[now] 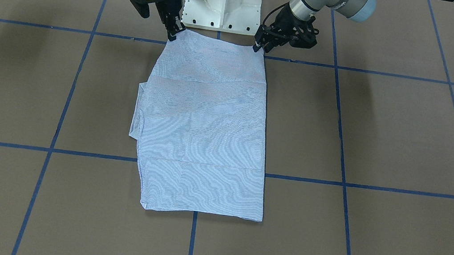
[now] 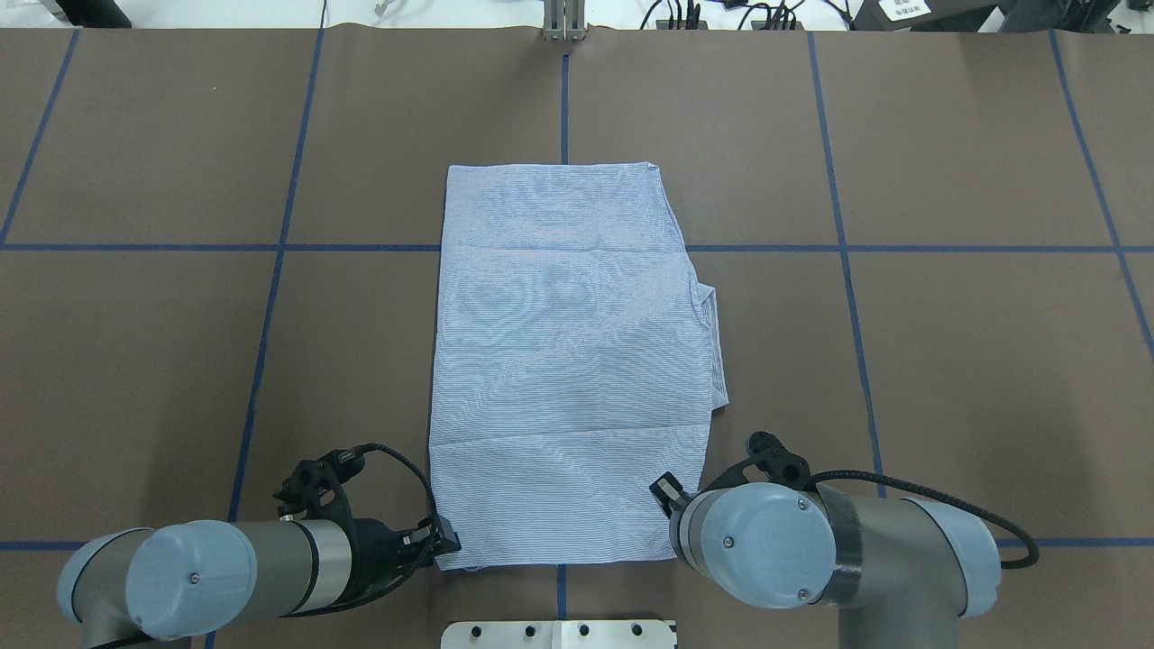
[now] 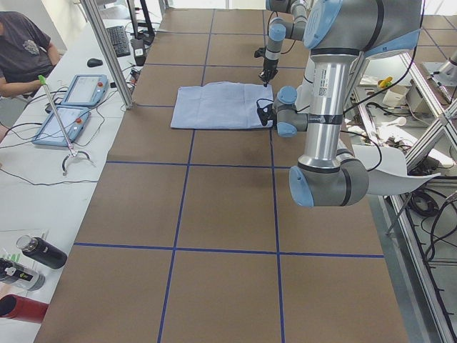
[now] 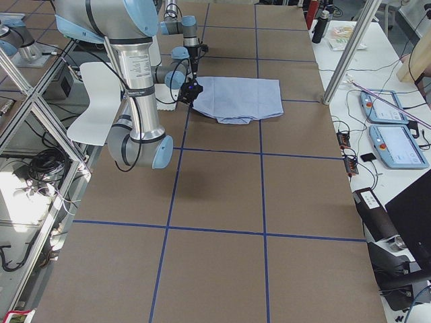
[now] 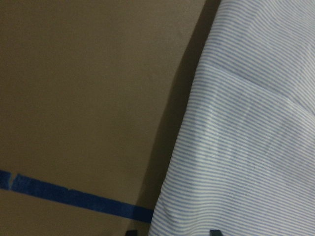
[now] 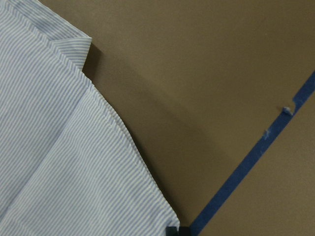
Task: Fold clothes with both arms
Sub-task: 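Grasp the near edge corners of the shirt with both grippers, then lift the near edge and fold it over onto the far edge with both grippers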
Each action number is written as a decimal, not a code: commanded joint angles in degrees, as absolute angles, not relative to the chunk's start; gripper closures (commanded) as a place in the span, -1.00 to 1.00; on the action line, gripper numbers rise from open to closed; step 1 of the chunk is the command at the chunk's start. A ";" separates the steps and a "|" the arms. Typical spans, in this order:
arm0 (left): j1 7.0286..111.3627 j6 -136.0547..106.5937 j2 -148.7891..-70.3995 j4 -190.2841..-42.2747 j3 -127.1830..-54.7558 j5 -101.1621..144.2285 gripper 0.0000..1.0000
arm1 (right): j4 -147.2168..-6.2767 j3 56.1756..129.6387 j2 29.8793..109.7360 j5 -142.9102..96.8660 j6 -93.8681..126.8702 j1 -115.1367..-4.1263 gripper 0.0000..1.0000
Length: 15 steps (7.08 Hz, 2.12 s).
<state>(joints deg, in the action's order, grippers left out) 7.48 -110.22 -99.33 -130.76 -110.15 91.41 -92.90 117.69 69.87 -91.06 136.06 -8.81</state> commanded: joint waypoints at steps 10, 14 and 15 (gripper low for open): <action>25.78 -106.72 -110.80 -120.36 -115.50 101.38 1.00 | -100.20 125.34 67.68 -91.66 132.83 -19.57 1.00; 37.95 -100.12 -116.96 -120.23 -103.40 107.49 1.00 | -99.76 111.84 58.38 -105.35 119.82 -37.31 1.00; 39.27 -99.59 -119.51 -120.23 -100.40 107.49 1.00 | -99.58 105.18 53.75 -109.12 116.75 -40.22 1.00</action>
<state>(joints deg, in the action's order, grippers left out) 37.03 -100.93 -116.55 -120.13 -104.64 107.01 -99.85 112.27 58.48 -104.70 120.59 -35.85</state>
